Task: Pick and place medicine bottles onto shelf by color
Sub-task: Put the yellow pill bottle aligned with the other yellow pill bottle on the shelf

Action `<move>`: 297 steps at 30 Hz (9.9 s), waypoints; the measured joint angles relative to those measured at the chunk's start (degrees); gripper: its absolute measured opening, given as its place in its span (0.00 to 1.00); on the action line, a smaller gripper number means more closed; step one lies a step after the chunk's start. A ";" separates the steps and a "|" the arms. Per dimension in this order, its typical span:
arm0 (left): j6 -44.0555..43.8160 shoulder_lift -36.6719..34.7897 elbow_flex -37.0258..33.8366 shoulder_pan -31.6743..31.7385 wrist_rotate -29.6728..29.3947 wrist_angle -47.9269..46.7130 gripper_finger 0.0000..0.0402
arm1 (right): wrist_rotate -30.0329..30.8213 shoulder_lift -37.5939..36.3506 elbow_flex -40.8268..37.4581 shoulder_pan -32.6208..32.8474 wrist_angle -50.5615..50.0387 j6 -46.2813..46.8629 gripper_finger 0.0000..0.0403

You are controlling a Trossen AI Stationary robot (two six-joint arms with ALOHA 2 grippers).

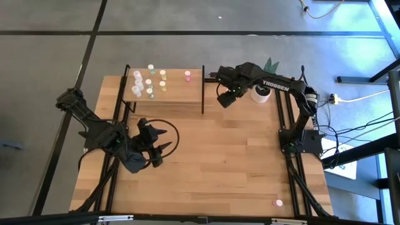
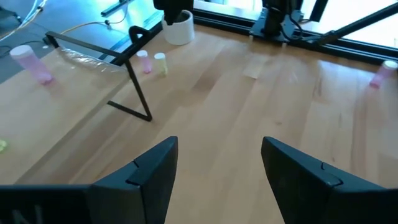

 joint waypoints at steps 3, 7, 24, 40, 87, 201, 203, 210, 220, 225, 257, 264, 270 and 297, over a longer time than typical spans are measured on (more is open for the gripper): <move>0.01 0.00 0.00 1.12 -0.04 -0.29 0.56 | 3.15 -0.02 0.02 -0.68 3.59 0.18 0.38; 0.02 0.00 0.00 2.06 -0.09 -0.33 0.56 | 1.09 0.00 0.02 -1.29 5.54 -1.92 0.38; -0.39 0.02 0.02 2.62 -0.04 -0.32 0.56 | -0.65 6.48 0.08 -3.29 5.55 -7.26 0.50; -1.86 0.04 0.00 2.62 0.01 -0.12 0.56 | -6.21 12.08 0.09 -9.01 5.51 -9.27 0.50; -1.86 0.04 0.01 4.90 -0.19 -0.15 0.56 | -5.44 19.67 0.04 -9.73 7.61 -13.62 0.29; -1.43 0.02 0.01 4.69 2.41 -2.79 0.56 | -10.75 32.77 24.44 25.26 4.10 -26.80 0.33; -1.43 0.02 0.00 4.69 2.41 -2.81 0.56 | -10.79 32.77 24.44 25.26 4.09 -26.84 0.33; -1.45 0.02 0.00 4.69 2.41 -2.81 0.56 | -10.75 32.74 24.44 25.26 4.24 -26.78 0.31; -1.47 0.02 0.00 4.69 2.41 -2.83 0.56 | -10.62 32.74 24.44 25.26 4.61 -26.69 0.42; -1.47 0.02 0.00 4.69 2.41 -2.81 0.56 | -10.64 32.74 24.44 25.26 4.53 -27.06 0.43; -1.54 0.04 -2.81 3.24 7.41 -1.24 0.56 | -3.89 15.93 35.69 27.35 -6.48 -23.41 0.43; 4.97 0.07 -10.99 6.74 12.36 13.21 0.56 | 3.32 7.47 35.67 30.42 -5.15 -22.13 0.43; 17.87 0.07 -19.13 11.66 20.29 33.38 0.56 | 3.90 2.63 35.65 32.11 -4.72 -22.56 0.43; 36.10 22.17 -24.65 28.23 38.32 63.55 0.56 | 4.29 0.24 35.63 32.34 -5.38 -22.54 0.43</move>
